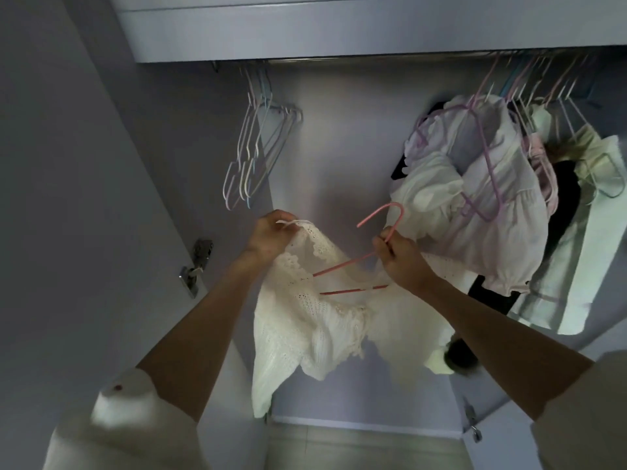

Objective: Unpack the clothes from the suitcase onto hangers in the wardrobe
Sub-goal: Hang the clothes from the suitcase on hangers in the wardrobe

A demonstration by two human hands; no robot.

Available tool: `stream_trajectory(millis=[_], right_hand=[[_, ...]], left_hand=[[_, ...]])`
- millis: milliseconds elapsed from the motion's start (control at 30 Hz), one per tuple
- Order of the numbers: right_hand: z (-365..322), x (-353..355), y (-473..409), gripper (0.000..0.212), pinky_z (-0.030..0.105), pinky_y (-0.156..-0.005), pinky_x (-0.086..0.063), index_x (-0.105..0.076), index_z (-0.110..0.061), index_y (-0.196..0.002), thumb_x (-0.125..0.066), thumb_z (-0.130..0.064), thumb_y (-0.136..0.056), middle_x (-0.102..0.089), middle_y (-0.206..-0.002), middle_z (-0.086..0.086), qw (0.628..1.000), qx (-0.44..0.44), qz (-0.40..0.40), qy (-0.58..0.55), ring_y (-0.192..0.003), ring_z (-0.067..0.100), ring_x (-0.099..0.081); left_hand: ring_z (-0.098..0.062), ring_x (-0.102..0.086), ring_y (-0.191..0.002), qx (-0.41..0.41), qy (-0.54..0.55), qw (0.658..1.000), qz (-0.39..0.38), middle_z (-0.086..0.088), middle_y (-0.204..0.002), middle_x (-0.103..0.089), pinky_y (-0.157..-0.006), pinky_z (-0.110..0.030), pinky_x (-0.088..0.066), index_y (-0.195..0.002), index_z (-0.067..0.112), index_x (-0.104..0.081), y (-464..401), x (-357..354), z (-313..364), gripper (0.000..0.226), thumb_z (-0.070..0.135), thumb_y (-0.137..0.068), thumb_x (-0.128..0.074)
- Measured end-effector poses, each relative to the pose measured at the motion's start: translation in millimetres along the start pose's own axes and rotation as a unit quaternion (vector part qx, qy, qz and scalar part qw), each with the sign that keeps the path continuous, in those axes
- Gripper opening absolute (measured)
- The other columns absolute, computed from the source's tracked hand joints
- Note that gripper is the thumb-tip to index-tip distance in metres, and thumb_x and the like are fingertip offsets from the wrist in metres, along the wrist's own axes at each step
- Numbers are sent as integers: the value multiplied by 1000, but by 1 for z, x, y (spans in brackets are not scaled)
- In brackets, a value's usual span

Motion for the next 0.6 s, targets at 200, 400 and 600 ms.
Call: stream_trajectory(millis=[200,400,600], right_hand=[[-11,-11,-3,41,16,-49,-32,-27,-26,-63,-40,-7,-97,-34,-55,-6,999,14,-28,31,-50,8,-35],[-11,-5,-8,24,27,-63,-31,-38,-9,-74,-40,-12,-98,-45,-66,10,999,-18,14,44,-65,22,-45],[-21,-26,-12,21,26,-63,-29,-47,-7,-83,-38,-16,-99,-55,-74,20,996,-8,-17,82,-74,31,-56]], left_hand=[[-1,-54,-58,-39,-67,997,-16,-6,-92,-59,-54,-8,-42,-107,3,-62,-2,10,24,25,-7,-90,-46],[-11,-56,-63,-31,-111,993,0,-24,-109,-64,-57,-13,-45,-105,-1,-64,0,19,28,21,2,-93,-47],[-7,-44,-58,35,-39,996,-77,-12,-103,-62,-44,-18,-42,-110,12,-61,18,-5,37,21,13,-96,-46]])
Point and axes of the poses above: each hand's wrist, its own y-axis away from the middle knuckle, its own x-axis out of the back of the hand, z = x × y, the point moved 9 cm from there along -y, towards the middle knuckle
